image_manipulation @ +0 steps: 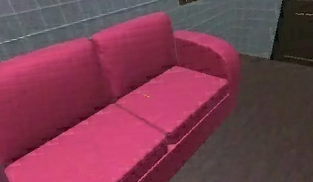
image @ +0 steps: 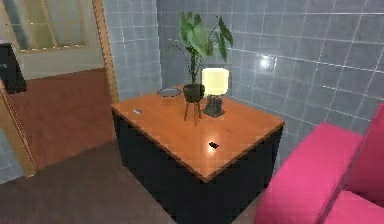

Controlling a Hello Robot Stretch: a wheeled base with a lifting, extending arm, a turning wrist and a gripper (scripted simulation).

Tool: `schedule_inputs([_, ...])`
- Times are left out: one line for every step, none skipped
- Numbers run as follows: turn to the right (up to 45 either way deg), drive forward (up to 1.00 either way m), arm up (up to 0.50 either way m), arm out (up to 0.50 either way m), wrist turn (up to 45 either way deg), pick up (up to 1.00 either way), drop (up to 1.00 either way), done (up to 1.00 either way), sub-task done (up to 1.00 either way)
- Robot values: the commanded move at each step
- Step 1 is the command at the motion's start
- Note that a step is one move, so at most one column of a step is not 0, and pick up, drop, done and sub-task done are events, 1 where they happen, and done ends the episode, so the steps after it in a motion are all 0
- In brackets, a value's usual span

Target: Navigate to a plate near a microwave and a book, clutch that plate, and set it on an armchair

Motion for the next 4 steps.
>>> schedule_inputs([-33.0, 0.0, 0.0, 0.0, 0.0, 0.0, 0.0, 0.0, 0.0])
schedule_inputs([0.0, 1.0, 0.0, 0.0, 0.0, 0.0, 0.0, 0.0, 0.0])
schedule_inputs([0.0, 0.9, 0.0, 0.0, 0.0, 0.0, 0.0, 0.0, 0.0])
schedule_inputs([6.0, 0.0, 0.0, 0.0, 0.0, 0.0, 0.0, 0.0, 0.0])
